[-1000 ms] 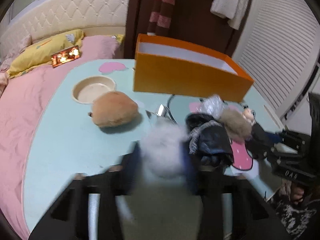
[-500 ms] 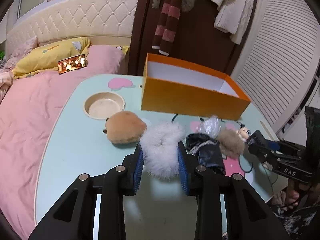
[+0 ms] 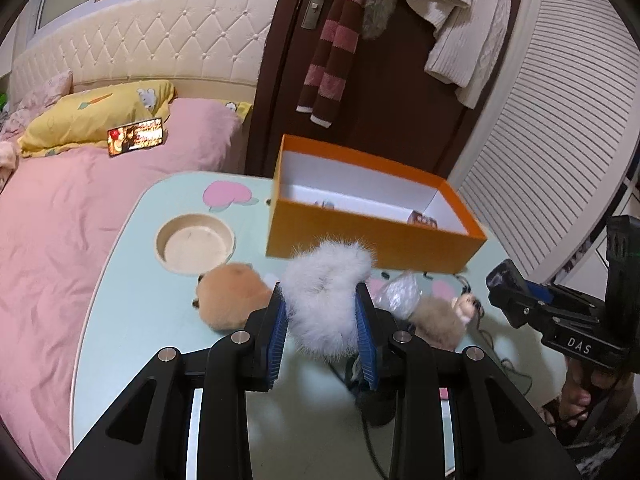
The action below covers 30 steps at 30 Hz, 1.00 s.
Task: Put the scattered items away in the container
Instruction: 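Carry the pouch into the box with right tool while left carries the white fluffy ball in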
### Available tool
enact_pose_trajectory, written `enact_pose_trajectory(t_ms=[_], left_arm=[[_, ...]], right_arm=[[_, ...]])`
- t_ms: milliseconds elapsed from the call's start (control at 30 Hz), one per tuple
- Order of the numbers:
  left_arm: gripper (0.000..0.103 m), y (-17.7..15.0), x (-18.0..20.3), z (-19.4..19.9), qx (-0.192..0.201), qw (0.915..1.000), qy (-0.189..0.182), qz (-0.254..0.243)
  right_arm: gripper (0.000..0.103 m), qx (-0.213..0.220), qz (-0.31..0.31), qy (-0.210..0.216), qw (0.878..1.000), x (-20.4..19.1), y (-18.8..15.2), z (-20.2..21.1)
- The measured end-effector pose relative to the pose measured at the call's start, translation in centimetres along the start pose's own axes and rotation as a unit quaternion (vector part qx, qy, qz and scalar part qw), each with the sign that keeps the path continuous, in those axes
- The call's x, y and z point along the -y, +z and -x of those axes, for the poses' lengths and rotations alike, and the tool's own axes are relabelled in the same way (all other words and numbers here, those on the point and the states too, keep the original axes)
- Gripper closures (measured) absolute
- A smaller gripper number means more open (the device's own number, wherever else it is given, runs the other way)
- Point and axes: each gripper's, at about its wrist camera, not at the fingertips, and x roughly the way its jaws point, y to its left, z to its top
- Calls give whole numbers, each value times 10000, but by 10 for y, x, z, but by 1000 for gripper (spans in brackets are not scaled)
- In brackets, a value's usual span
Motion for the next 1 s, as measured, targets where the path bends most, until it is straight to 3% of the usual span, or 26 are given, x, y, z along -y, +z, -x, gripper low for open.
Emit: enact_pose_trajectory(t_ms=[467, 1000], left_arm=[[70, 67, 18, -36, 81, 9995, -148, -266], [70, 97, 26, -93, -222, 9986, -150, -464]], right_arm=[[65, 384, 166, 159, 9990, 4, 71, -28], [65, -37, 151, 209, 9997, 10, 92, -84]])
